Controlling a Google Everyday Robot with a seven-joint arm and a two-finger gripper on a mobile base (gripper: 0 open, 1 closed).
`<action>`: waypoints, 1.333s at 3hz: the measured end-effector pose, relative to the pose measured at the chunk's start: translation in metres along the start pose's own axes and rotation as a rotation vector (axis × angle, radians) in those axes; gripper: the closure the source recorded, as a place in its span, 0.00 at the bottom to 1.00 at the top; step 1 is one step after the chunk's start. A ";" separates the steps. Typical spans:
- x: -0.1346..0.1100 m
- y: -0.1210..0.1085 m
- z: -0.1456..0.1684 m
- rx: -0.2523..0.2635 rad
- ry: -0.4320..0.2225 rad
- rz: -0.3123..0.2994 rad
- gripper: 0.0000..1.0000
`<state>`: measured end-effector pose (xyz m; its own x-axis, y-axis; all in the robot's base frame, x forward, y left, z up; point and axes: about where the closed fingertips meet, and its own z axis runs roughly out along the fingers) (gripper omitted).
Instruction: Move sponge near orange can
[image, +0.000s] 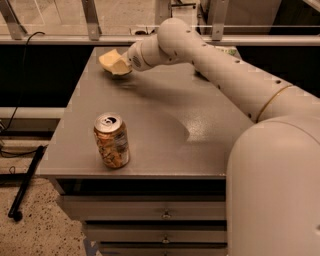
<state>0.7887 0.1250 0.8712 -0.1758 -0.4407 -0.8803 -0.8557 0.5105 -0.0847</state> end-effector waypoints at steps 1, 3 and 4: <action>-0.001 -0.007 -0.022 -0.023 -0.009 -0.059 1.00; 0.010 0.011 -0.030 -0.075 -0.008 -0.076 1.00; 0.022 0.037 -0.052 -0.134 -0.016 -0.116 1.00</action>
Offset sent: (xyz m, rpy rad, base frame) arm -0.0030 -0.0172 0.0111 -0.0071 -0.0295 0.0326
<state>0.7284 0.0960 0.8730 -0.0650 -0.4786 -0.8756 -0.9271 0.3535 -0.1244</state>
